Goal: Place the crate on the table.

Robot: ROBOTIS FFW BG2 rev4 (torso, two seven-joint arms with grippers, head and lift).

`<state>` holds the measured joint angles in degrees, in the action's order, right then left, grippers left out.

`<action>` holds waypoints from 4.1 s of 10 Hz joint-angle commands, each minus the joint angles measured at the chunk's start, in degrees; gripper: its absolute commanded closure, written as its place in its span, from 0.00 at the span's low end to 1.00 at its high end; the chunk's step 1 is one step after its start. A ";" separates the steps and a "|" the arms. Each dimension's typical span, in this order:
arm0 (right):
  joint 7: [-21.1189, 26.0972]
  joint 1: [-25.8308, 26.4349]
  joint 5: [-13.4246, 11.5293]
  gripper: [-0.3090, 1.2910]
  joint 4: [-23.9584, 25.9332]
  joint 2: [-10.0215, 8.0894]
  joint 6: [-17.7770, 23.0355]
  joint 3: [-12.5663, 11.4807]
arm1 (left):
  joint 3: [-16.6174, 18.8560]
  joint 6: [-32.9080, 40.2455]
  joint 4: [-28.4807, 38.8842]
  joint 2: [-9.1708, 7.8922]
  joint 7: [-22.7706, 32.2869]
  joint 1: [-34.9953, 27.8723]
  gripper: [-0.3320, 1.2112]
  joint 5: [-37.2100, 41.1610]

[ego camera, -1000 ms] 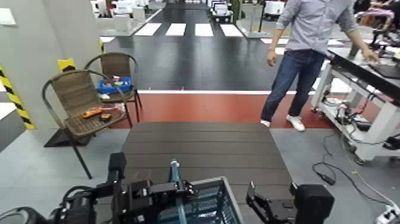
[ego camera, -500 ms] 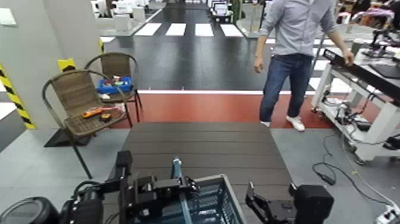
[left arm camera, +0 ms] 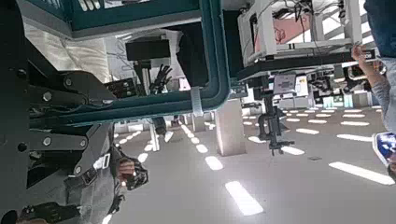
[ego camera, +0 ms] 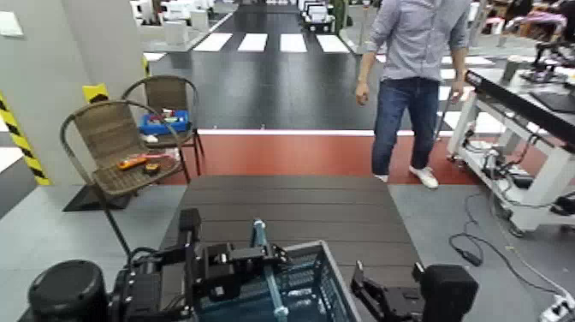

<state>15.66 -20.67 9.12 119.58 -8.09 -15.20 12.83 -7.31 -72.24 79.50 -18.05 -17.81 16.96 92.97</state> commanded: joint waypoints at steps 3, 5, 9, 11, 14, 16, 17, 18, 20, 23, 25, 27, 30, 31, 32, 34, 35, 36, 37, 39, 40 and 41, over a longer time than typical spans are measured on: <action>-0.10 0.54 0.72 0.28 -0.40 -0.17 0.17 0.35 | -5.43 3.34 -7.69 0.04 -10.50 7.65 0.94 -9.73; -0.10 0.63 0.90 0.28 -0.58 -0.17 0.25 0.44 | -8.51 4.74 -11.82 0.04 -15.68 11.95 0.94 -13.25; -0.19 0.98 1.25 0.28 -0.76 -0.26 0.43 0.79 | -14.31 6.68 -19.82 0.56 -20.78 18.11 0.94 -14.74; -0.28 1.07 1.42 0.28 -0.84 -0.26 0.69 0.88 | -14.66 7.38 -22.63 1.00 -20.87 20.13 0.94 -15.09; -0.54 1.25 1.78 0.28 -1.20 -0.26 1.22 1.06 | -16.59 8.26 -27.29 1.44 -22.98 23.03 0.94 -16.85; -0.63 1.33 1.86 0.28 -1.28 -0.26 1.48 1.14 | -17.21 8.61 -29.14 1.79 -23.42 23.73 0.94 -17.20; -0.72 1.33 1.95 0.28 -1.37 -0.44 1.57 1.32 | -17.38 8.87 -30.19 1.97 -23.94 24.08 0.94 -17.56; -0.72 1.42 2.04 0.28 -1.37 -0.44 1.66 1.32 | -17.38 8.96 -31.25 2.15 -24.12 24.26 0.93 -17.82; -0.89 1.51 2.13 0.28 -1.55 -0.44 1.92 1.32 | -17.38 9.58 -32.92 2.41 -24.47 24.43 0.90 -18.17; -1.24 1.60 2.22 0.28 -1.81 -0.53 2.28 1.41 | -18.17 10.46 -34.76 2.85 -25.61 24.79 0.85 -18.17; -1.24 1.60 2.39 0.28 -1.81 -0.53 2.36 1.32 | -18.61 11.34 -34.94 2.94 -26.84 24.70 0.58 -18.17; -1.24 1.51 2.66 0.28 -1.81 -0.53 2.19 1.14 | -18.09 11.60 -34.59 2.94 -26.84 24.43 0.22 -18.17; -1.24 1.42 2.83 0.28 -1.81 -0.53 1.92 0.97 | -15.71 12.48 -33.36 2.67 -26.76 22.85 0.21 -20.10; -1.24 1.42 2.83 0.28 -1.72 -0.44 1.66 0.97 | -13.52 12.83 -31.95 2.58 -26.49 21.80 0.21 -22.65; -1.24 1.33 2.83 0.28 -1.72 -0.44 1.48 0.79 | -11.23 13.71 -29.84 2.32 -25.88 20.57 0.22 -24.59; -1.24 1.33 2.92 0.28 -1.72 -0.44 1.31 0.79 | -5.08 16.61 -19.73 0.74 -17.88 14.85 0.27 -25.64; -1.24 1.25 2.83 0.28 -1.72 -0.26 1.31 0.71 | -1.39 18.45 -13.58 0.30 -14.36 11.25 0.27 -27.14; -1.24 1.25 2.83 0.28 -1.72 -0.26 1.31 0.71 | 1.51 21.18 -8.22 0.04 -12.52 7.74 0.27 -29.33; -1.24 1.25 2.83 0.28 -1.72 -0.26 1.31 0.62 | 4.24 23.90 -2.68 0.12 -9.62 4.31 0.27 -32.15; -1.33 1.25 3.01 0.28 -1.72 -0.26 1.48 0.44 | 8.90 27.60 9.18 1.18 -2.41 -3.43 0.27 -38.91; -1.51 1.07 3.01 0.28 -1.72 -0.26 1.84 0.27 | 9.42 34.45 14.98 2.23 1.63 -8.88 0.28 -41.64; -1.68 0.98 3.01 0.28 -1.72 -0.26 1.92 0.09 | 9.16 41.57 17.97 3.02 3.92 -13.01 0.28 -44.71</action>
<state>13.97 -19.59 12.13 117.86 -8.35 -13.37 13.01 1.93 -35.06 95.25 -15.53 -14.12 6.70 50.00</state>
